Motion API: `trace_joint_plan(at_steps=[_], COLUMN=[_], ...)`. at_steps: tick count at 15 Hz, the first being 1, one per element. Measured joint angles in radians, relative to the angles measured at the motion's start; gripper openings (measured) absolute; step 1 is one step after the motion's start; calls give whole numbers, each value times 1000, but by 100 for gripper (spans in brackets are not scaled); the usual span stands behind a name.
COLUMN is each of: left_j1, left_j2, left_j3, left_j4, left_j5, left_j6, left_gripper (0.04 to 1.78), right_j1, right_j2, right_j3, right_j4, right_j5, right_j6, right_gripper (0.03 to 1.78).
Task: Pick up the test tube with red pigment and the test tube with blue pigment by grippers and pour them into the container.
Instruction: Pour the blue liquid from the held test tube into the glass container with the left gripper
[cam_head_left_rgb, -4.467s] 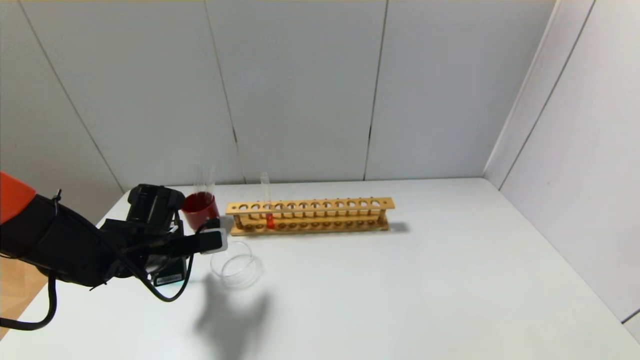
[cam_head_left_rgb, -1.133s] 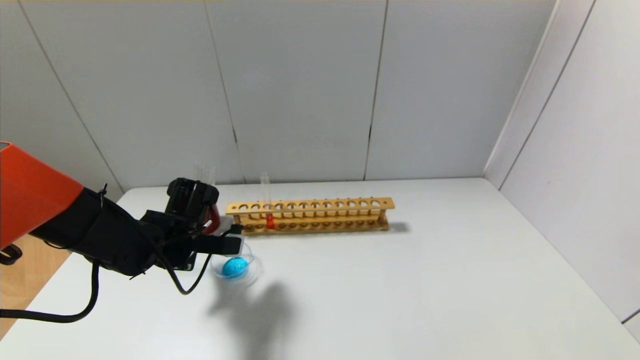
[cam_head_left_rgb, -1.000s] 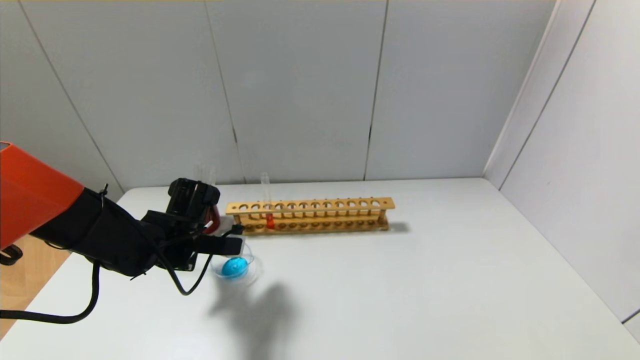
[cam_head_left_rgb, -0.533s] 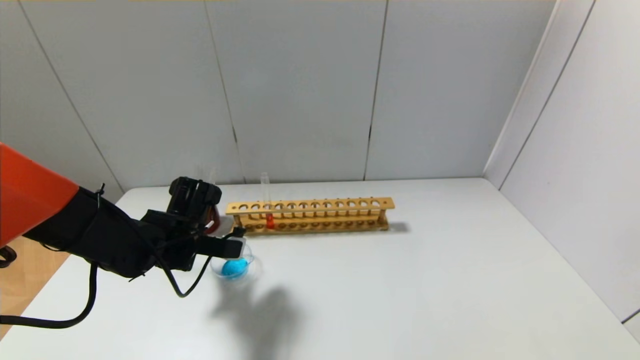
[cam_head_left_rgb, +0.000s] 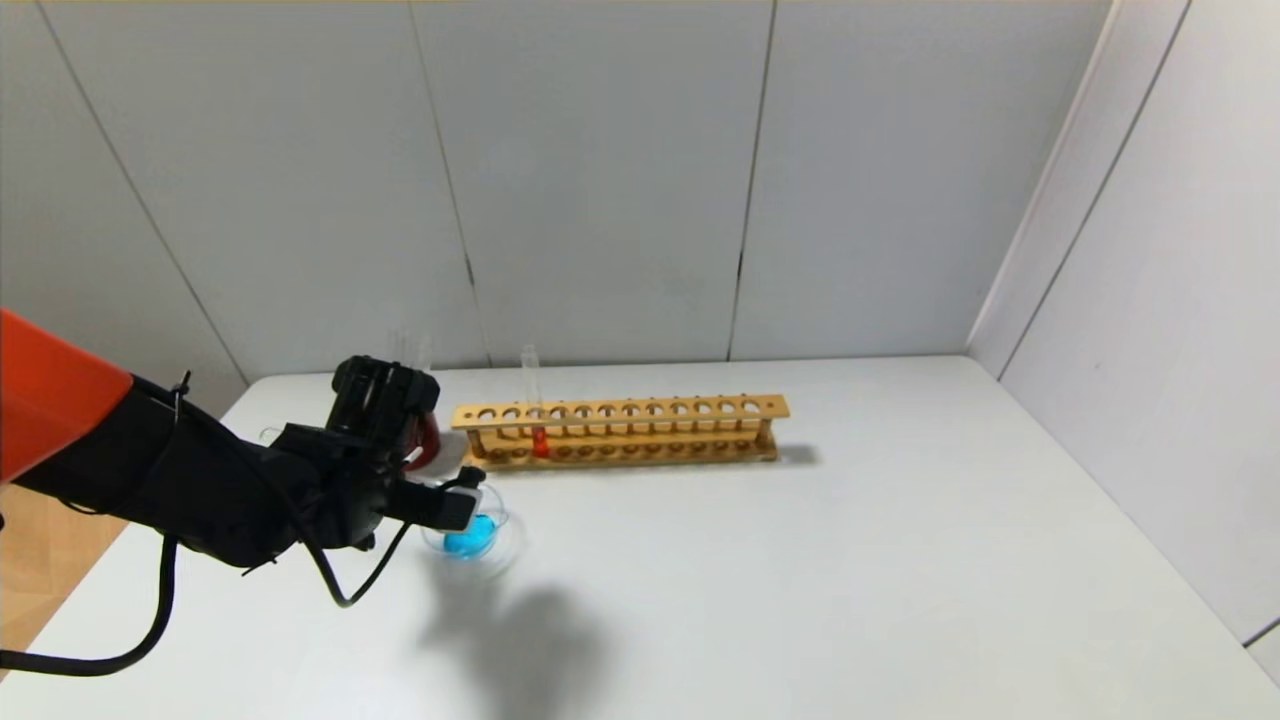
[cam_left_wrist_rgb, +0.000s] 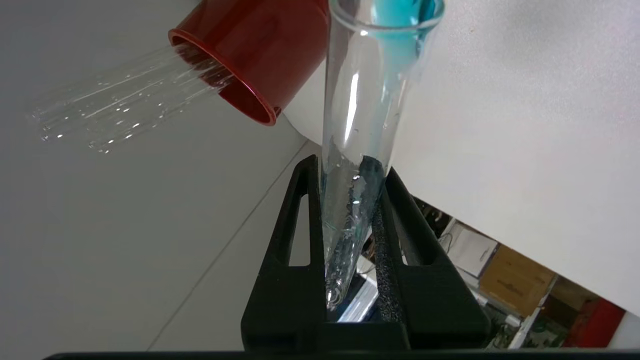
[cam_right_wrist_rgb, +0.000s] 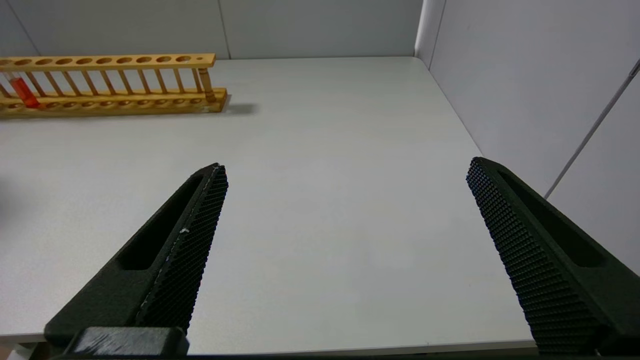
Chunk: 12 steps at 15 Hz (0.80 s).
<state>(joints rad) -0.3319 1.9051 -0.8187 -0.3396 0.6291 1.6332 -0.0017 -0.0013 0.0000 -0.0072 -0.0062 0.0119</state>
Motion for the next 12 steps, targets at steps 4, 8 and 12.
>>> trace_joint_plan(at_steps=[4,8,12], left_j1=[-11,-12,-14], left_j2=[-3,-4,0], left_j3=[2,-13,-19], left_j4=[0,0,-1], left_j5=[35,39,51], left_j6=[33,58,87], left_gripper=[32,33,32], right_j1=[0,0,0], right_j2=[0,0,0], right_j3=[0,0,0], right_j4=[0,0,0], right_j5=[0,0,0], right_j6=[0,0,0], right_gripper=[175,175,175])
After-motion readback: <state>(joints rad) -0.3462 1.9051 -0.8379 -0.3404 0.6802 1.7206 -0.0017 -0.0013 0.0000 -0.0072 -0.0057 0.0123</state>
